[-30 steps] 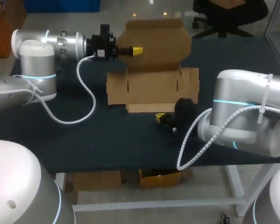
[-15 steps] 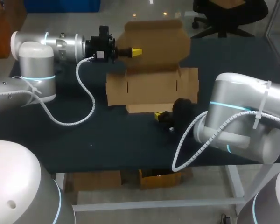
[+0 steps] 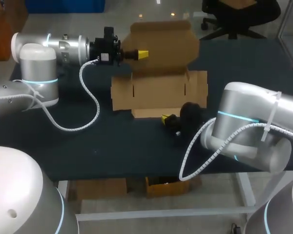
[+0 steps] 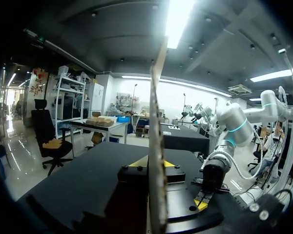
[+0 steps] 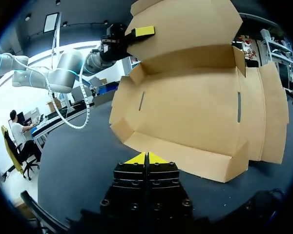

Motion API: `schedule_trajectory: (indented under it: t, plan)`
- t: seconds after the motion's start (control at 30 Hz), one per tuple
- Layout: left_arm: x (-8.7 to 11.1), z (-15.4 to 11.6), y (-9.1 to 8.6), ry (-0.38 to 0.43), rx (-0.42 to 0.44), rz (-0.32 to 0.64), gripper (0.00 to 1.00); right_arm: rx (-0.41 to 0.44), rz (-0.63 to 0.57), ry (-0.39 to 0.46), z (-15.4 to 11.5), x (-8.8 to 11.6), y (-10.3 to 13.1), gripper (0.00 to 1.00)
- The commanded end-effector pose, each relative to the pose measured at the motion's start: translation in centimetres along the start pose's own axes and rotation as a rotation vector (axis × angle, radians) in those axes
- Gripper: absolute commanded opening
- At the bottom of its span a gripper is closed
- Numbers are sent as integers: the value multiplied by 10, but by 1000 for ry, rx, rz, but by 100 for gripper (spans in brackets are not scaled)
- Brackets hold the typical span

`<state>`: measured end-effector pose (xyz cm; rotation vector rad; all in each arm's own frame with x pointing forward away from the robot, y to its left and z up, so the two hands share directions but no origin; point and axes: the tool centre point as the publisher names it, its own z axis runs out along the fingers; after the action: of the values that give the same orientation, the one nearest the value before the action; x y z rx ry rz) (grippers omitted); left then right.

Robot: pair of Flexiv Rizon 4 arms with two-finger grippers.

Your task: Assemble the packaging by folding the flat box into shape, placing the metal phone stand inside, and closing the box properly

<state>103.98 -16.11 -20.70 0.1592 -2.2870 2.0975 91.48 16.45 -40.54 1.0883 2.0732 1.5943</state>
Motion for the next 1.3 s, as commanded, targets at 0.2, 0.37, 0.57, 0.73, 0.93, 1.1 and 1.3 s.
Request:
schedule_trajectory:
  t: [0.2,0.37,0.57,0.73,0.93,1.1,1.3]
  plan:
    - [0,0,2,3,3,0,0,-5,13,35,19,-12,1,0]
    - [0,0,2,3,3,0,0,-9,5,31,24,-11,3,0]
    - [0,0,2,3,3,0,0,-5,3,31,30,-10,4,0]
    - [0,0,2,3,3,0,0,6,1,25,34,-9,2,0]
    - [0,0,2,3,3,0,0,20,-1,15,37,-9,-1,0]
    - [0,0,2,3,3,0,0,31,-1,5,39,-11,-3,0]
    - [0,0,2,3,3,0,0,39,1,-1,40,-11,-5,0]
